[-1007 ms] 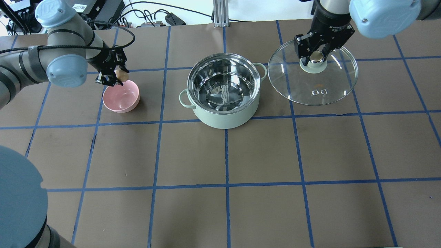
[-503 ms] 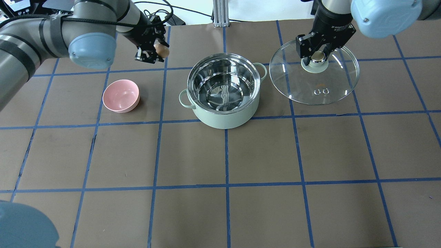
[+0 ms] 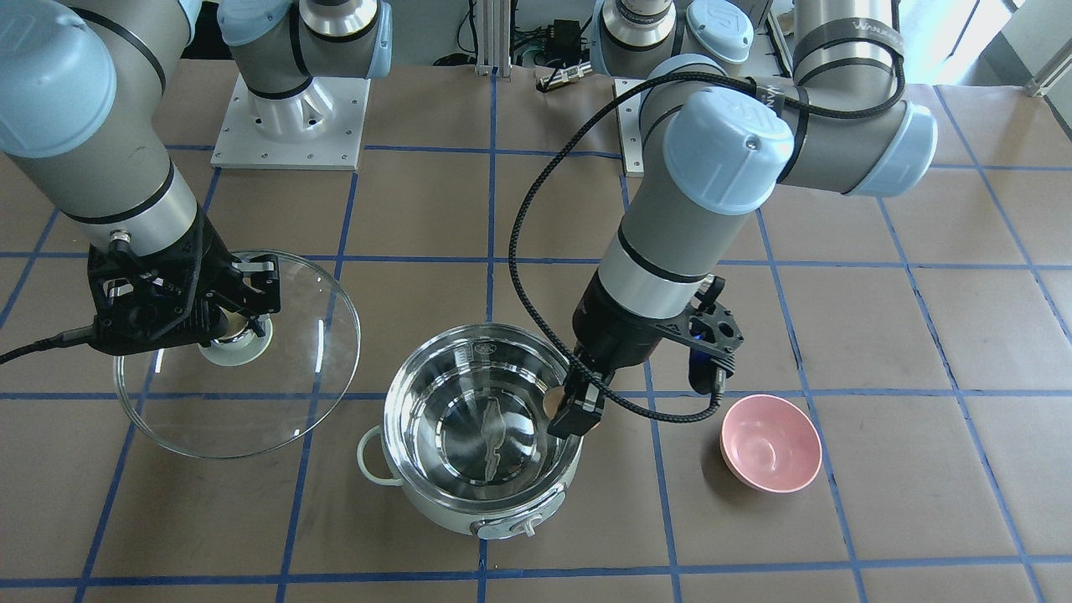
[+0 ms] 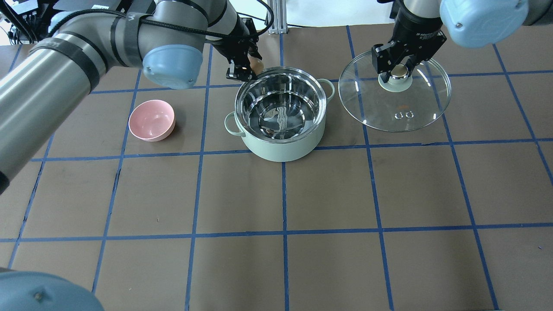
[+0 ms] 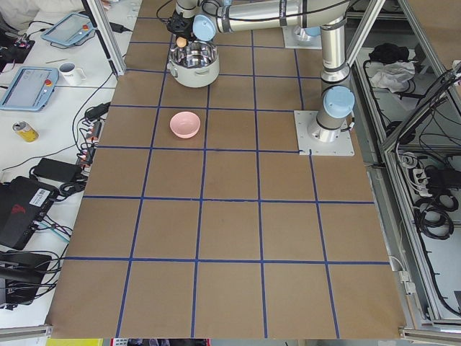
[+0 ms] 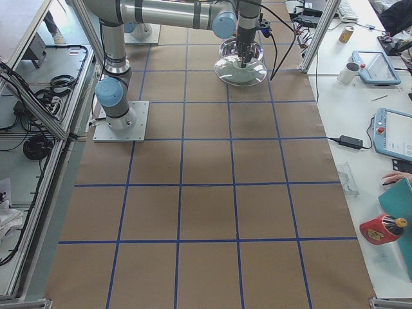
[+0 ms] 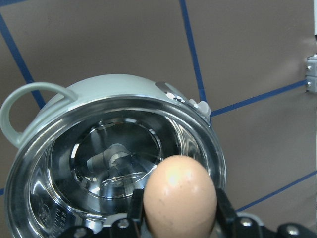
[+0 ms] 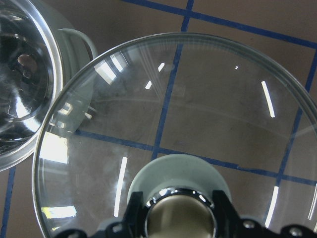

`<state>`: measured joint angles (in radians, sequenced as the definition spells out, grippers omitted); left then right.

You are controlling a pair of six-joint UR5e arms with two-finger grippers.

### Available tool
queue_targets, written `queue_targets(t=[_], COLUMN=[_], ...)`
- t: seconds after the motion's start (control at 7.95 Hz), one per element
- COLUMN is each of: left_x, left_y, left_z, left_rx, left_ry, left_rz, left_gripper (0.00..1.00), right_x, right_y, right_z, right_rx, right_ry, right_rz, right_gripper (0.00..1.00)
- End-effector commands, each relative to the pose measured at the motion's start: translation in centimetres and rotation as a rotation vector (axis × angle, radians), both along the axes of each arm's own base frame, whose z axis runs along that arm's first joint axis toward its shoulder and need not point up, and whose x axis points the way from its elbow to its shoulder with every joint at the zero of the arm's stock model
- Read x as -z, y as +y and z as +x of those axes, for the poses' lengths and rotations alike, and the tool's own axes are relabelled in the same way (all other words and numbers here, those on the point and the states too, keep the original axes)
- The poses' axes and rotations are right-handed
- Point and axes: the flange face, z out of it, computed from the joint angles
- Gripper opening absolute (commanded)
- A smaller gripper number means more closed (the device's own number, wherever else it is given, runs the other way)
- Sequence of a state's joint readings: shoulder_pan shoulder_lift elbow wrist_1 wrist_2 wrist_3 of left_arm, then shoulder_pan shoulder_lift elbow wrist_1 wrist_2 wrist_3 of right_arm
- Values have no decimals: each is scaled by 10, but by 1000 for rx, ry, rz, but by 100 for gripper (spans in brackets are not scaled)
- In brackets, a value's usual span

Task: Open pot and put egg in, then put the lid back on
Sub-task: 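Carry the egg with the left gripper over the open pot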

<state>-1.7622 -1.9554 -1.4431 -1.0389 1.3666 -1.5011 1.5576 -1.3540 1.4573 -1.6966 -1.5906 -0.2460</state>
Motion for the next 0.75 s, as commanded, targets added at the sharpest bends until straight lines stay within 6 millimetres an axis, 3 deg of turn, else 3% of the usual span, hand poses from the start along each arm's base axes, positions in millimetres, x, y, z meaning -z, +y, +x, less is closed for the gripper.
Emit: queue_targets(t=[0.0, 0.25, 0.38, 0.63], left_x=[55, 81, 105, 118], left_y=[-4, -9, -10, -7], left_z=[-39, -42, -42, -45], left_rx=[-33, -24, -24, -25], left_ry=[1, -6, -14, -7], left_rz=[68, 96, 123, 137], left_gripper=[0, 0, 0, 0], right_x=[1, 3, 3, 3], right_y=[-1, -2, -2, -2], right_z=[-3, -4, -5, -4], right_rx=[-2, -17, -20, -22], right_ry=[-1, 5, 7, 4], right_rz=[1, 6, 6, 6], right_gripper=[0, 0, 0, 0])
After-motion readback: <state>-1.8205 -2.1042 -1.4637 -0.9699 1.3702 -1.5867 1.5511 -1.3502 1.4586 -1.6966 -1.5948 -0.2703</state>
